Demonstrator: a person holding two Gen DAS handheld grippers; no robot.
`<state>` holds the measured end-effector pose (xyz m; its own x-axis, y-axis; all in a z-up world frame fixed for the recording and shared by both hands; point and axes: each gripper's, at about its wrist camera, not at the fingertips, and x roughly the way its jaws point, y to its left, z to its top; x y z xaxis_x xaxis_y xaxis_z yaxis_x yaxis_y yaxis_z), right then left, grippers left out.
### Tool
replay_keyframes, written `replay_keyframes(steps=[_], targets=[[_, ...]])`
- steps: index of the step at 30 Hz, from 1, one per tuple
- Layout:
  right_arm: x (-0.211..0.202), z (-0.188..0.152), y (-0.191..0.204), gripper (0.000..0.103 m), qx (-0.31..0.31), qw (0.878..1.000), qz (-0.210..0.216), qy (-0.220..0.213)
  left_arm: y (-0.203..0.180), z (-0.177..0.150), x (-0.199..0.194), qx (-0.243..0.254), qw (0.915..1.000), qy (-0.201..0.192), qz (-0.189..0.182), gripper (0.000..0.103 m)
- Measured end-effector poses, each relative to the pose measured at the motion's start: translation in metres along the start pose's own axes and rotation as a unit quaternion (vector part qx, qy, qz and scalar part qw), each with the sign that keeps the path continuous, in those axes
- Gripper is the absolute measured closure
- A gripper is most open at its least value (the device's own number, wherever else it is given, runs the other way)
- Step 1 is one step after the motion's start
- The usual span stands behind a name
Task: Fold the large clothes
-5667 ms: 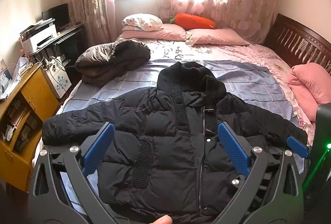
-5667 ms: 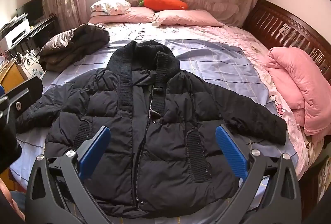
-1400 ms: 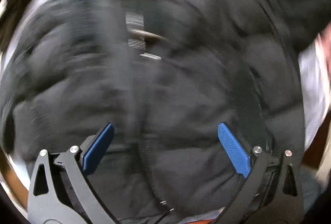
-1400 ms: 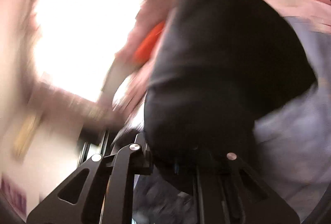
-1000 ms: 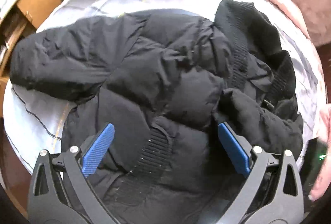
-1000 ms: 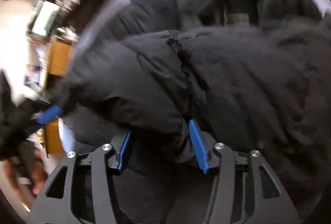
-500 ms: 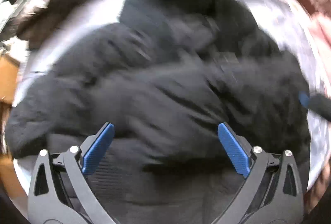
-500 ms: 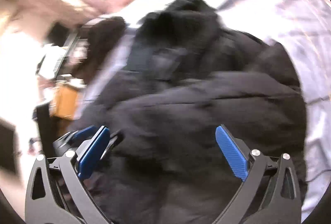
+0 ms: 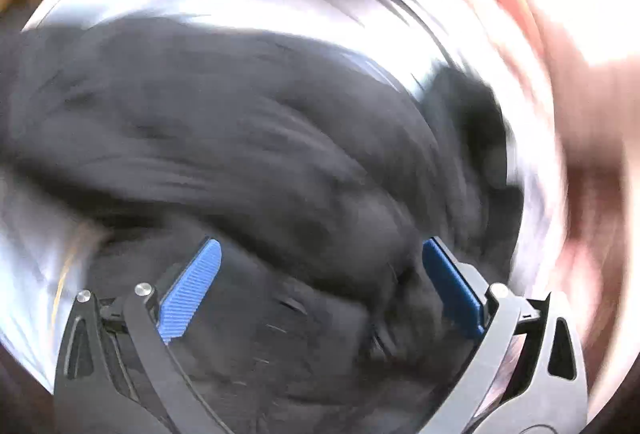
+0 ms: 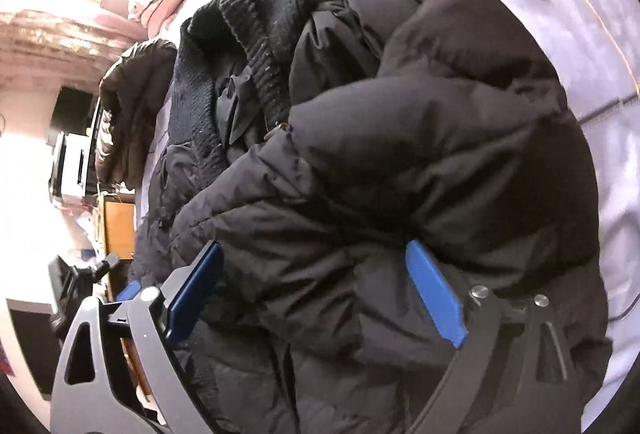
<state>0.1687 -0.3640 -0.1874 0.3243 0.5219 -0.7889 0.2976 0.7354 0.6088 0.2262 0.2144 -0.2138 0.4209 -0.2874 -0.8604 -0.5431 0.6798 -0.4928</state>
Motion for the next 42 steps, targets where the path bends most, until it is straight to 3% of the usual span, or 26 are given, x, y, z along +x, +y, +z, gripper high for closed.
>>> replay_keyframes(steps=[1,3,5,6,9,12,14,17,19,22,25,27,29,31,34,37,42], targets=[[0.005,-0.003,0.004,0.01,-0.001,1.0,0.006,-0.006,0.045,0.014,-0.012,-0.089,0.9956,-0.012,-0.027,0.002],[-0.004,-0.008,0.017,0.01,-0.025,0.998,0.044,-0.022,0.099,0.025,-0.02,-0.181,0.9821,-0.006,-0.053,0.002],[-0.011,-0.011,0.028,0.01,-0.052,0.998,0.036,-0.03,0.126,0.031,-0.022,-0.209,0.9762,0.001,-0.059,0.002],[-0.009,-0.012,0.029,0.008,-0.056,0.998,0.008,-0.03,0.126,0.031,-0.023,-0.205,0.9772,0.001,-0.057,0.002],[0.023,-0.006,-0.009,0.006,0.005,0.997,-0.074,0.024,0.094,0.023,-0.017,-0.141,0.9889,0.012,-0.046,0.002],[0.021,0.001,-0.04,0.012,0.058,0.995,-0.076,0.017,0.029,-0.004,-0.001,-0.049,0.9958,0.044,-0.063,0.002],[0.007,0.005,-0.043,0.012,0.075,0.994,-0.076,0.011,-0.014,-0.025,0.016,0.011,0.9946,0.072,-0.073,0.002],[-0.017,0.006,-0.045,0.012,0.101,0.995,-0.019,0.015,-0.078,-0.07,0.043,0.104,0.9838,0.122,-0.081,0.002],[-0.032,0.008,-0.048,0.009,0.097,0.995,-0.005,0.007,-0.114,-0.102,0.058,0.16,0.9735,0.145,-0.077,0.002],[-0.052,0.017,-0.053,0.008,0.074,0.996,0.015,-0.039,-0.153,-0.144,0.081,0.244,0.9549,0.165,-0.037,0.002],[-0.063,0.03,-0.069,0.008,0.083,0.991,0.04,-0.096,-0.159,-0.169,0.111,0.259,0.9463,0.193,0.003,0.002],[-0.054,0.05,-0.071,0.008,0.081,0.991,0.062,-0.088,-0.161,-0.177,0.13,0.263,0.9408,0.21,0.037,0.002],[-0.036,0.065,-0.07,0.008,0.074,0.994,0.04,-0.069,-0.155,-0.184,0.146,0.283,0.9294,0.22,0.085,0.002],[-0.016,0.071,-0.074,0.008,0.082,0.995,-0.019,-0.061,-0.152,-0.188,0.154,0.299,0.922,0.226,0.097,0.002],[0.008,0.076,-0.083,0.006,0.096,0.993,-0.038,-0.051,-0.151,-0.192,0.16,0.322,0.9132,0.226,0.108,0.002],[-0.002,0.076,-0.062,0.006,0.061,0.993,-0.076,-0.06,-0.151,-0.194,0.166,0.335,0.907,0.225,0.12,0.002],[-0.029,0.051,-0.004,0.002,-0.046,0.993,-0.058,-0.093,-0.151,-0.199,0.175,0.344,0.9021,0.222,0.136,0.002]])
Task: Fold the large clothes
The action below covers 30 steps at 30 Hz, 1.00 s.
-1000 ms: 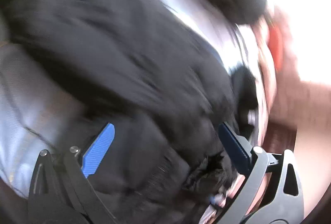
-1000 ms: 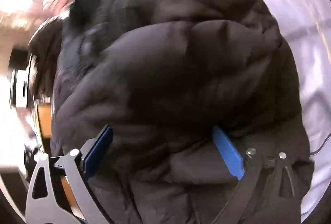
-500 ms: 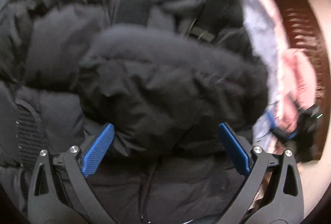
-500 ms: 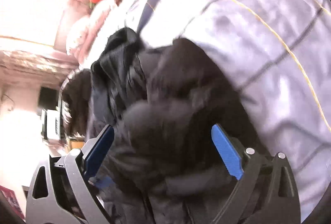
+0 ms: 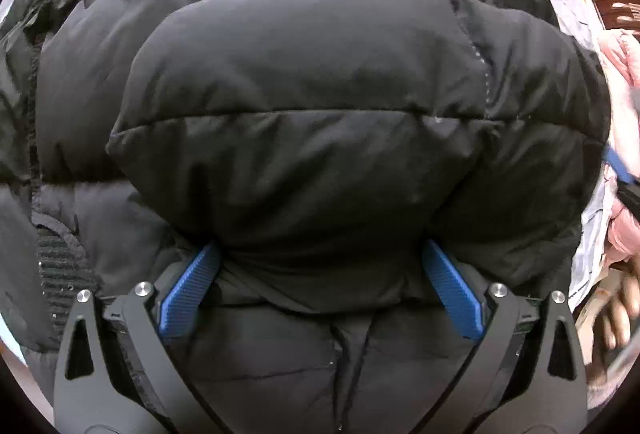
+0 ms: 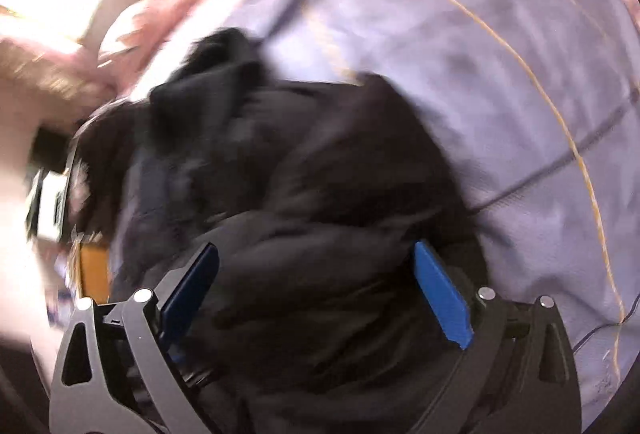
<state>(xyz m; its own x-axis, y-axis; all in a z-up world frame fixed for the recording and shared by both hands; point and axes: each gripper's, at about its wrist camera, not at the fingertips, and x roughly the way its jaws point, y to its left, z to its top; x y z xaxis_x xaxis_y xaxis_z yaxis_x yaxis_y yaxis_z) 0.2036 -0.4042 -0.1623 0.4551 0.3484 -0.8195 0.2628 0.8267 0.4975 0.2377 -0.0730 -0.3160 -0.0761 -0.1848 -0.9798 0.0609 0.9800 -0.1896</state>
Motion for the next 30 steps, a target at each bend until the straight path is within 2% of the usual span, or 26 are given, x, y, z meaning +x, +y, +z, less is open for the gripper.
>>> replay_keyframes(steps=[2,5,9,11,12,14,15,16,17,18,19,20,22,23,24,25,27,29,30], targets=[[0.011,-0.005,0.01,0.001,-0.029,0.999,-0.013,0.018,-0.003,0.001,0.004,-0.002,1.0,0.0,0.001,0.002],[0.046,-0.011,0.011,0.001,-0.046,0.992,-0.104,0.058,-0.003,0.002,0.008,0.001,1.0,0.0,0.002,0.002],[0.066,-0.01,0.014,0.001,-0.057,0.986,-0.14,0.065,-0.003,-0.002,0.008,0.0,1.0,-0.002,-0.001,0.002],[0.059,-0.008,0.02,0.001,-0.055,0.986,-0.141,0.064,0.01,-0.011,-0.009,-0.036,0.9983,-0.017,-0.044,0.002],[0.054,-0.007,0.024,0.001,-0.056,0.988,-0.13,0.063,0.025,-0.013,-0.021,-0.063,0.9941,-0.024,-0.085,0.002],[0.048,-0.006,0.027,0.001,-0.061,0.989,-0.123,0.062,0.065,-0.019,-0.045,-0.123,0.9755,-0.039,-0.178,0.002],[0.047,-0.008,0.027,0.001,-0.063,0.988,-0.125,0.065,0.094,-0.022,-0.057,-0.167,0.9582,-0.057,-0.226,0.002],[0.046,-0.009,0.026,0.001,-0.058,0.988,-0.124,0.071,0.139,-0.028,-0.07,-0.233,0.9276,-0.089,-0.278,0.002],[0.043,-0.016,0.017,0.001,-0.049,0.989,-0.121,0.075,0.18,-0.037,-0.078,-0.293,0.8965,-0.121,-0.31,0.002],[0.042,-0.019,0.013,0.001,-0.033,0.989,-0.115,0.084,0.217,-0.049,-0.083,-0.347,0.8668,-0.149,-0.326,0.002],[0.042,-0.021,0.009,0.001,-0.016,0.99,-0.106,0.091,0.261,-0.067,-0.087,-0.413,0.8307,-0.179,-0.327,0.002],[0.041,-0.023,0.006,0.001,-0.005,0.99,-0.1,0.097,0.289,-0.084,-0.089,-0.46,0.8056,-0.196,-0.318,0.002],[0.035,-0.033,0.002,0.001,0.005,0.99,-0.098,0.103,0.346,-0.123,-0.086,-0.555,0.7461,-0.219,-0.295,0.002],[0.028,-0.044,0.0,0.001,0.01,0.99,-0.095,0.104,0.375,-0.141,-0.079,-0.598,0.712,-0.222,-0.293,0.002],[0.026,-0.047,0.002,0.001,0.02,0.991,-0.082,0.108,0.396,-0.153,-0.072,-0.621,0.6909,-0.22,-0.297,0.002],[0.02,-0.055,0.001,0.001,0.024,0.991,-0.07,0.109,0.414,-0.159,-0.064,-0.634,0.6806,-0.213,-0.299,0.002],[0.013,-0.065,0.005,0.001,0.028,0.992,-0.053,0.11,0.435,-0.162,-0.055,-0.644,0.6742,-0.206,-0.297,0.002],[0.011,-0.073,0.008,0.001,0.026,0.992,-0.046,0.112,0.451,-0.158,-0.051,-0.645,0.6775,-0.21,-0.284,0.002],[0.01,-0.078,0.012,0.001,0.024,0.992,-0.04,0.114,0.456,-0.155,-0.05,-0.643,0.6827,-0.214,-0.274,0.002]])
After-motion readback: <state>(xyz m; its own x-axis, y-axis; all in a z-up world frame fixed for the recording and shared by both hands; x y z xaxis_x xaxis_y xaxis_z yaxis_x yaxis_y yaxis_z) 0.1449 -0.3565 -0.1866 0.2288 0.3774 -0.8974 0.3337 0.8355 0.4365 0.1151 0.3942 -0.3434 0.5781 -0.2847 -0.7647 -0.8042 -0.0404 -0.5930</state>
